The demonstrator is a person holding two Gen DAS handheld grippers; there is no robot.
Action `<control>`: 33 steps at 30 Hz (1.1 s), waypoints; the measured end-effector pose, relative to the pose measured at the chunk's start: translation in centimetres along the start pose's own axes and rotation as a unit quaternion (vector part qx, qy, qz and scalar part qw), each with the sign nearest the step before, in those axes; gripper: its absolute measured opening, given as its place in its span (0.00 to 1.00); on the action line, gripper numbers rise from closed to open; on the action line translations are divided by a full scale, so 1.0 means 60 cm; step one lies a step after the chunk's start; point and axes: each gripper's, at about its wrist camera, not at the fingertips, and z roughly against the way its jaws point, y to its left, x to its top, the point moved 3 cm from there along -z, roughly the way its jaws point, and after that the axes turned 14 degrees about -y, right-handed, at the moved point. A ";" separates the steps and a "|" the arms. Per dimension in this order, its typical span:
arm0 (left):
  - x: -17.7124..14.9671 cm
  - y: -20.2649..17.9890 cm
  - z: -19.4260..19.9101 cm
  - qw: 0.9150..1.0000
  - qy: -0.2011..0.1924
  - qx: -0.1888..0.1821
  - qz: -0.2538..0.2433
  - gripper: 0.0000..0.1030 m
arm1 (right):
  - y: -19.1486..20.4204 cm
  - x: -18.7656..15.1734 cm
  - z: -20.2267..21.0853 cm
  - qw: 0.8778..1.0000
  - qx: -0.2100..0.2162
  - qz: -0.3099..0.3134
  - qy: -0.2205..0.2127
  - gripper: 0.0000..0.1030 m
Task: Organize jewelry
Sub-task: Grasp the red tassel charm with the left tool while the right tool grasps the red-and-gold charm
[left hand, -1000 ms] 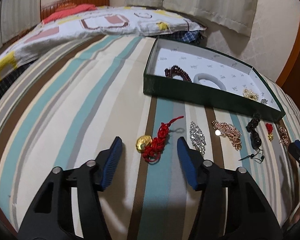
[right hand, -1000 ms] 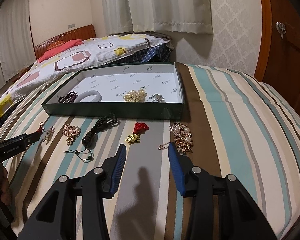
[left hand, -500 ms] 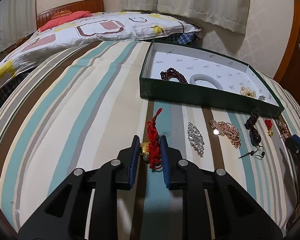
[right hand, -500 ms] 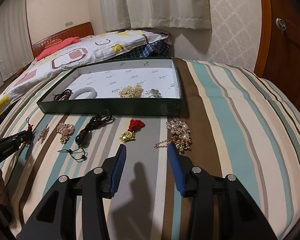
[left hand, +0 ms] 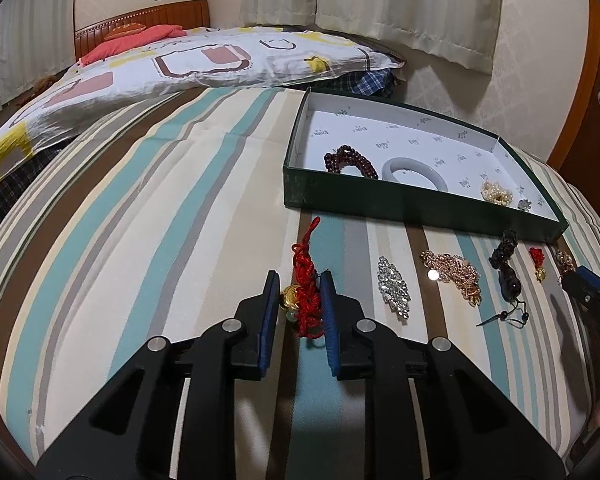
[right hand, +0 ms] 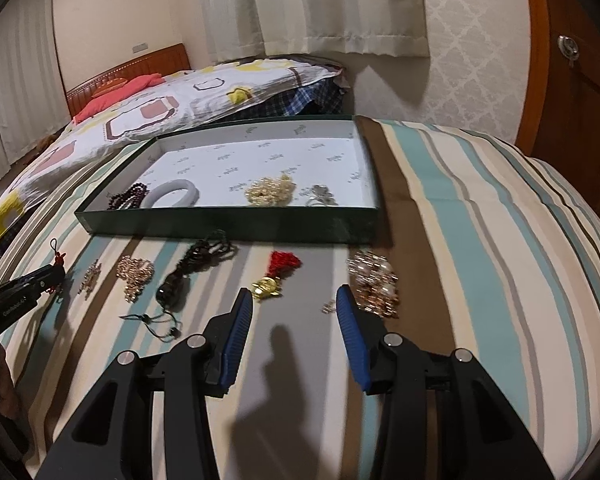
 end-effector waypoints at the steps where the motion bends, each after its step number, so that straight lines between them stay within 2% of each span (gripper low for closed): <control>1: 0.002 0.001 0.000 1.000 -0.001 0.001 -0.001 0.20 | 0.002 0.002 -0.003 1.000 0.001 0.001 0.001 0.42; 16: 0.028 0.019 -0.016 1.000 -0.009 0.010 0.010 0.20 | 0.019 0.020 -0.072 0.999 0.006 0.001 0.054 0.39; 20: 0.029 0.019 -0.017 1.000 -0.009 0.010 0.010 0.20 | 0.019 0.016 -0.078 0.998 0.001 0.011 0.064 0.31; 25: 0.029 0.017 -0.017 1.000 -0.009 0.010 0.011 0.20 | 0.016 0.015 -0.076 0.998 0.000 0.013 0.063 0.15; 33: 0.040 0.014 -0.017 1.000 -0.016 0.009 0.009 0.20 | 0.019 0.020 -0.060 0.999 0.014 0.013 0.044 0.13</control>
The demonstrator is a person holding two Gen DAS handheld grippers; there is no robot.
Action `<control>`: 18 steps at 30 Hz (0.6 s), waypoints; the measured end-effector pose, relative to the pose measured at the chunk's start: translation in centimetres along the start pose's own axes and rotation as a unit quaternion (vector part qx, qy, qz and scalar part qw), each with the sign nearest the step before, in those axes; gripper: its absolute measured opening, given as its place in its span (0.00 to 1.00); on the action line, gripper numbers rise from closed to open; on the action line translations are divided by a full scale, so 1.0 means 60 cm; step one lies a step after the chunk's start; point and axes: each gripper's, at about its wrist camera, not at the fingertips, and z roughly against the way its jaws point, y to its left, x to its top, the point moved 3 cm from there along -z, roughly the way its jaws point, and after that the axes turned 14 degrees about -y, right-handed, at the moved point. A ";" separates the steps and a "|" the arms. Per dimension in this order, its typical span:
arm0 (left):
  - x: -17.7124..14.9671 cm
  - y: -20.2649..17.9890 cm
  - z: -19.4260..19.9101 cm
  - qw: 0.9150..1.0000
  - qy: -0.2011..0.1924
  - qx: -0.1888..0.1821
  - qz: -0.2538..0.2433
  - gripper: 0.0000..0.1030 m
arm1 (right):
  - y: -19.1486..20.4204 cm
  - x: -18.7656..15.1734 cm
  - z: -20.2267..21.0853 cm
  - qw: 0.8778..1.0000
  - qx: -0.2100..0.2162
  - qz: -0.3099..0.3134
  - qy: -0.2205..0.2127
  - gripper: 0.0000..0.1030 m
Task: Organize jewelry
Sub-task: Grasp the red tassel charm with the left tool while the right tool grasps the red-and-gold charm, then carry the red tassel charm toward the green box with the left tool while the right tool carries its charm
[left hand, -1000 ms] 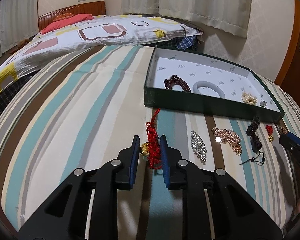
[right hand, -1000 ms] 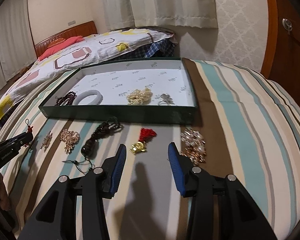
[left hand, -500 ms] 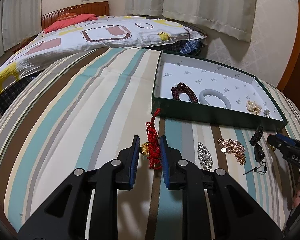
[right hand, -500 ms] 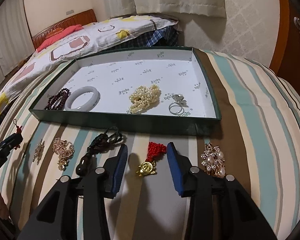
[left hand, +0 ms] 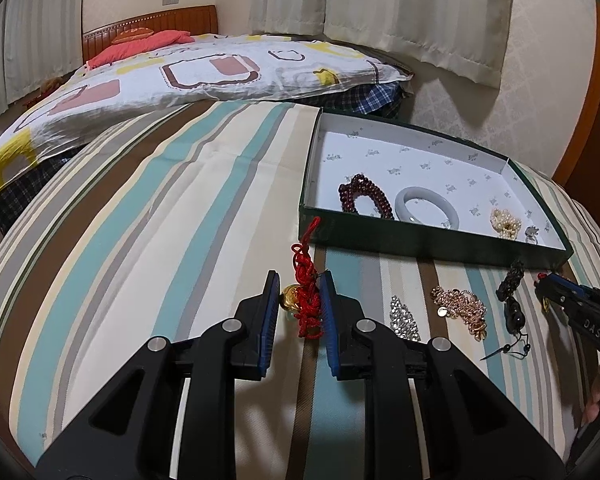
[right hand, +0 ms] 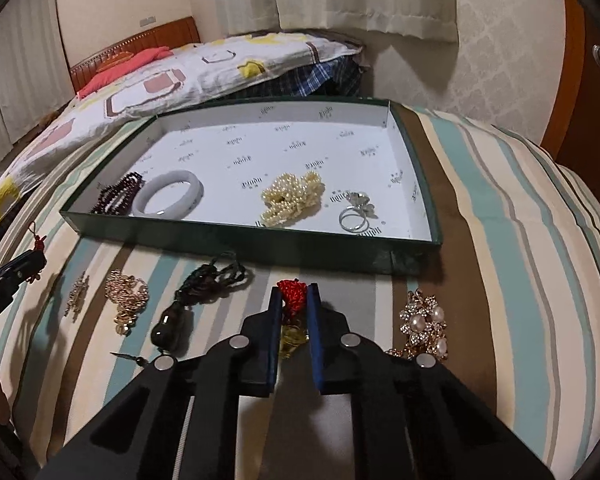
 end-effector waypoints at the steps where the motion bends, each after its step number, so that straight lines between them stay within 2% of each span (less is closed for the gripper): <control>1: 0.002 -0.001 0.000 1.000 -0.002 -0.001 0.000 0.20 | 0.000 0.001 0.004 1.000 0.003 -0.003 -0.003 0.13; 7: 0.017 -0.007 0.015 1.000 -0.017 -0.007 0.001 0.20 | 0.002 0.025 0.029 0.999 0.010 -0.007 -0.032 0.13; 18: 0.098 -0.055 0.022 0.997 -0.061 -0.050 0.008 0.20 | -0.007 0.110 0.047 0.995 0.015 -0.001 -0.101 0.13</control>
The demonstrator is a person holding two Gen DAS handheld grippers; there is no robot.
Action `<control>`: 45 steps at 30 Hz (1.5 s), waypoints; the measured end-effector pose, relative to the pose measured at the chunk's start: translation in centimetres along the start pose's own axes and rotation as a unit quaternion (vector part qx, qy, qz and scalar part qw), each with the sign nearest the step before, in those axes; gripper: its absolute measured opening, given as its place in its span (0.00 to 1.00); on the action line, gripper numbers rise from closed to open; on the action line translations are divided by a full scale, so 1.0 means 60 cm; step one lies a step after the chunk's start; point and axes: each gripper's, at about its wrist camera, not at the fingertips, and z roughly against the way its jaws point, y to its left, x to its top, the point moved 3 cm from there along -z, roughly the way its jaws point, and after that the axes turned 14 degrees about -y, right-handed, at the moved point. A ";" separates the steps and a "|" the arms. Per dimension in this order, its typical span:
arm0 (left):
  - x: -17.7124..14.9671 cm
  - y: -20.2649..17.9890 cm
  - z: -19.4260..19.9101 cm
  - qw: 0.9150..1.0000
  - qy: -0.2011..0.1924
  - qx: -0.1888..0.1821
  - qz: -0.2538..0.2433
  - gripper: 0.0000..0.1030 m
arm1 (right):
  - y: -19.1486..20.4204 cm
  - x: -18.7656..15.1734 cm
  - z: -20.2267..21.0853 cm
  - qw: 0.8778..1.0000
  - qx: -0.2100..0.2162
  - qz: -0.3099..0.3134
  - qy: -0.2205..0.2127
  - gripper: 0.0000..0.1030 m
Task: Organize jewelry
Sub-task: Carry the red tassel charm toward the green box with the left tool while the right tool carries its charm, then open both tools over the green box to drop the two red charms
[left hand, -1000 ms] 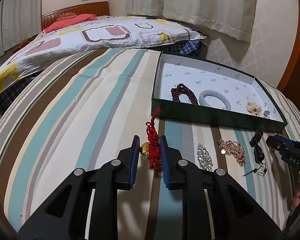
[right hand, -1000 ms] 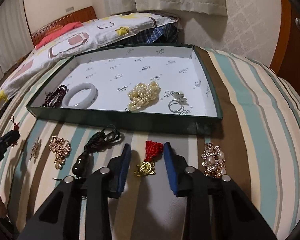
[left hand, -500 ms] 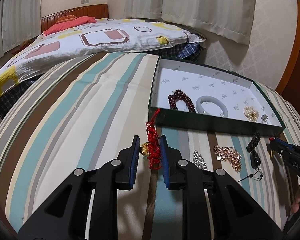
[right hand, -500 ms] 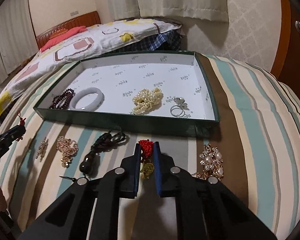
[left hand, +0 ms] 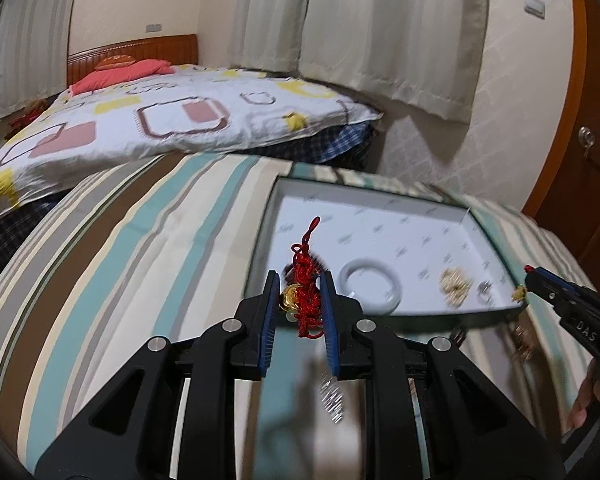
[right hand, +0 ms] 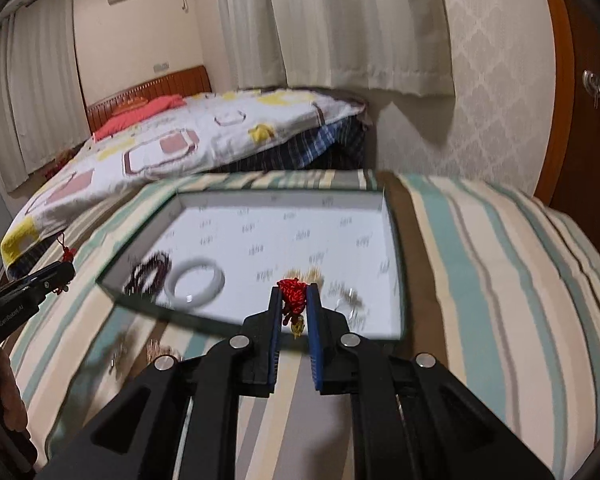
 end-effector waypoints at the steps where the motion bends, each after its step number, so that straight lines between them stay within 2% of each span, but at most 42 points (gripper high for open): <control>1: 0.007 -0.005 -0.005 1.000 -0.002 -0.005 0.001 0.20 | -0.002 0.011 -0.004 1.000 -0.001 0.002 -0.008 0.13; 6: 0.044 -0.035 -0.040 1.000 -0.017 -0.025 -0.004 0.20 | -0.013 0.052 -0.029 0.999 -0.004 0.008 -0.035 0.13; 12: 0.066 -0.056 -0.119 0.999 -0.005 -0.034 -0.002 0.20 | -0.035 0.069 -0.068 0.999 -0.010 0.009 -0.043 0.13; 16: 0.059 -0.053 -0.176 0.999 0.017 -0.026 -0.003 0.20 | -0.058 0.056 -0.110 1.000 -0.013 -0.002 -0.022 0.13; 24: 0.016 -0.033 -0.273 0.996 0.091 -0.009 0.001 0.20 | -0.080 0.006 -0.183 0.999 -0.022 -0.008 0.040 0.13; 30: -0.007 -0.027 -0.300 0.992 0.128 -0.004 -0.002 0.20 | -0.085 -0.013 -0.206 0.997 -0.023 -0.012 0.077 0.13; 39: -0.016 -0.029 -0.311 0.988 0.153 -0.008 -0.002 0.21 | -0.087 -0.021 -0.214 0.995 -0.021 -0.016 0.093 0.14; 41: -0.014 -0.029 -0.311 0.988 0.154 -0.006 -0.004 0.25 | -0.085 -0.021 -0.214 0.995 -0.020 -0.014 0.093 0.15; 45: -0.013 -0.029 -0.311 0.988 0.153 -0.002 -0.004 0.33 | -0.085 -0.018 -0.214 0.996 -0.020 -0.013 0.090 0.24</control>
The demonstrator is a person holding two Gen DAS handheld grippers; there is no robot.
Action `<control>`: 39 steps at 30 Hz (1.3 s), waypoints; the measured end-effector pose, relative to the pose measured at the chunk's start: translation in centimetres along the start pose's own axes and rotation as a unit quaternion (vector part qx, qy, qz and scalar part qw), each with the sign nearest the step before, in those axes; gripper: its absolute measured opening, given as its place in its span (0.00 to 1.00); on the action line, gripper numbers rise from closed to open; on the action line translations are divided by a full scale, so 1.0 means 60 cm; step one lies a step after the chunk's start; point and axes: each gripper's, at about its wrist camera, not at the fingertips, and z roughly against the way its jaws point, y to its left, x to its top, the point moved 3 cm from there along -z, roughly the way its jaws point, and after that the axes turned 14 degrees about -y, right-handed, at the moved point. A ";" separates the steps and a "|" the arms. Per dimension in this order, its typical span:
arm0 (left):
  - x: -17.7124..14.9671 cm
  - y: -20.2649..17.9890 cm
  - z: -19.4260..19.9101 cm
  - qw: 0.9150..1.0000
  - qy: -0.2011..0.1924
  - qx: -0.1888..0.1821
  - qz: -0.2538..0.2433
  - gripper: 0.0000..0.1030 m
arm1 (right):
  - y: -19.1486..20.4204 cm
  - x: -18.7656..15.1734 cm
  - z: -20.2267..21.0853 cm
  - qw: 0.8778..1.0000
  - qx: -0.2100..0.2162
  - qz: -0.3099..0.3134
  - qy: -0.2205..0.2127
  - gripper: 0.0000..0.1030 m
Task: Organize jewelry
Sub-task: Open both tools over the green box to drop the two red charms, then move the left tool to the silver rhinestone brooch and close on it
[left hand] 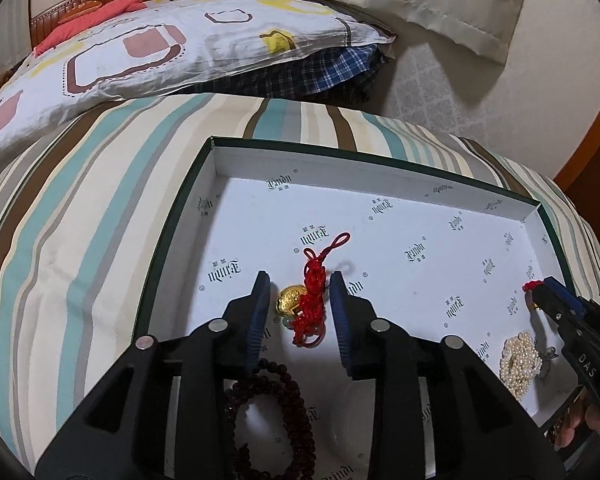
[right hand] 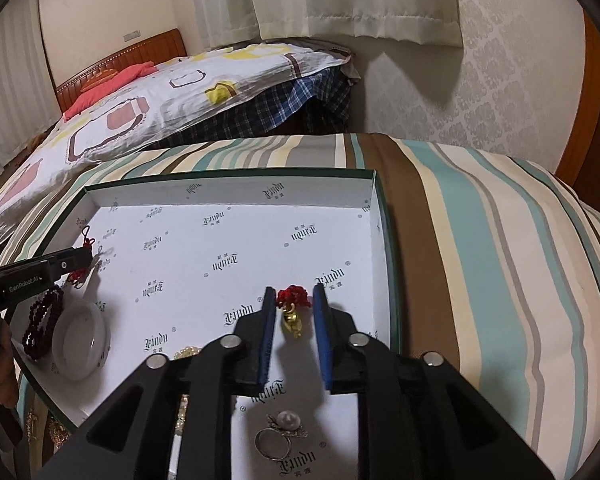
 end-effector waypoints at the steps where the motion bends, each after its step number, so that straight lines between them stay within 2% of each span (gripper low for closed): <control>1: 0.001 0.000 0.001 1.000 -0.001 0.001 0.000 0.39 | 0.000 0.000 0.001 1.000 -0.001 0.000 -0.001 0.28; 3: 0.004 0.000 0.003 1.000 -0.007 0.003 -0.001 0.44 | 0.000 0.002 0.001 1.000 0.000 0.000 -0.004 0.33; 8: 0.004 -0.002 0.005 1.000 -0.011 0.005 -0.007 0.46 | 0.000 0.002 0.002 1.000 0.000 0.000 -0.005 0.34; 10: 0.005 -0.003 0.007 1.000 -0.015 0.003 -0.008 0.52 | 0.000 0.003 0.003 1.000 0.001 0.000 -0.007 0.35; 13: 0.005 -0.004 0.011 1.000 -0.022 0.003 -0.009 0.56 | 0.000 0.005 0.006 1.000 -0.001 0.001 -0.012 0.37; 18: 0.004 -0.002 0.021 1.000 -0.031 0.002 0.001 0.58 | -0.001 0.012 0.019 1.000 -0.002 0.002 -0.025 0.37; 23: 0.003 -0.002 0.051 0.998 -0.058 -0.005 0.013 0.58 | 0.006 0.020 0.042 0.999 -0.003 0.004 -0.042 0.38; 33: 0.003 0.008 0.150 0.992 -0.126 0.006 0.011 0.58 | 0.018 0.017 0.111 0.997 -0.006 0.003 -0.073 0.39; 39: -0.016 0.017 0.198 0.990 -0.140 0.012 0.020 0.58 | 0.019 -0.003 0.149 0.997 -0.009 -0.003 -0.078 0.40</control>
